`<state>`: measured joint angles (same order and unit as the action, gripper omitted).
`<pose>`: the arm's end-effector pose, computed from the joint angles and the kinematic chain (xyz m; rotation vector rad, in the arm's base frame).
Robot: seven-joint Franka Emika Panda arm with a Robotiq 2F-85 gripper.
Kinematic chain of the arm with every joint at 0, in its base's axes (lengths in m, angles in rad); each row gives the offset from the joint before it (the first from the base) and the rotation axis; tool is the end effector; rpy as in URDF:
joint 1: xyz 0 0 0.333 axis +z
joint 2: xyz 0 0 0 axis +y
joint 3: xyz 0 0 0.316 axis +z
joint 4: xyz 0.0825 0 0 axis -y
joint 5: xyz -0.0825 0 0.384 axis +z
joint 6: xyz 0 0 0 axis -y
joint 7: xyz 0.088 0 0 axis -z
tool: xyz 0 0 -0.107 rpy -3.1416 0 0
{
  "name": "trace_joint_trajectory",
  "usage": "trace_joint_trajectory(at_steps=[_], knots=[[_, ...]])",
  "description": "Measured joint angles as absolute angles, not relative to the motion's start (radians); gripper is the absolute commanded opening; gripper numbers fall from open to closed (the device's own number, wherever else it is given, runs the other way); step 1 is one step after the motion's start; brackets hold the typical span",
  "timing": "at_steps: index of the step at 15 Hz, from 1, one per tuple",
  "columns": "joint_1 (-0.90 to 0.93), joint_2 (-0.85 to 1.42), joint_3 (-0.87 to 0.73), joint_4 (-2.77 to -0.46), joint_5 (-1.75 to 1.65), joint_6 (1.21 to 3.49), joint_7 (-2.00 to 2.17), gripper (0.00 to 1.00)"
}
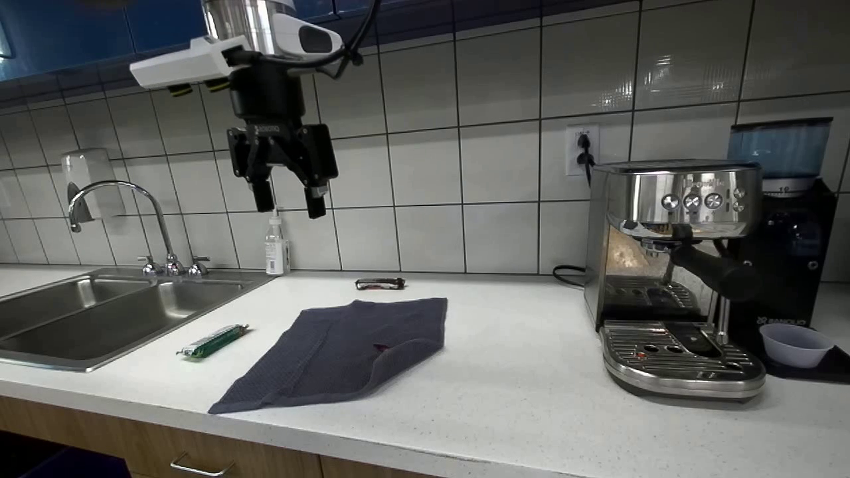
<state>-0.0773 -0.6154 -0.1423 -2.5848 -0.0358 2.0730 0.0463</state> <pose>0.3607 -0.0838 0.4660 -3.0751 0.3528 -0.1592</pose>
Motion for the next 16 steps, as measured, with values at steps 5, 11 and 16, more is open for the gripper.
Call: trace_joint_trajectory(at_steps=[5, 11, 16], knots=[[-0.077, -0.574, -0.130, -2.617, -0.057, 2.152, 0.046, 1.00], [-0.085, -0.510, -0.118, -2.649, -0.093, 2.268, 0.048, 1.00], [-0.102, -0.455, -0.110, -2.662, -0.124, 2.339, 0.058, 1.00]])
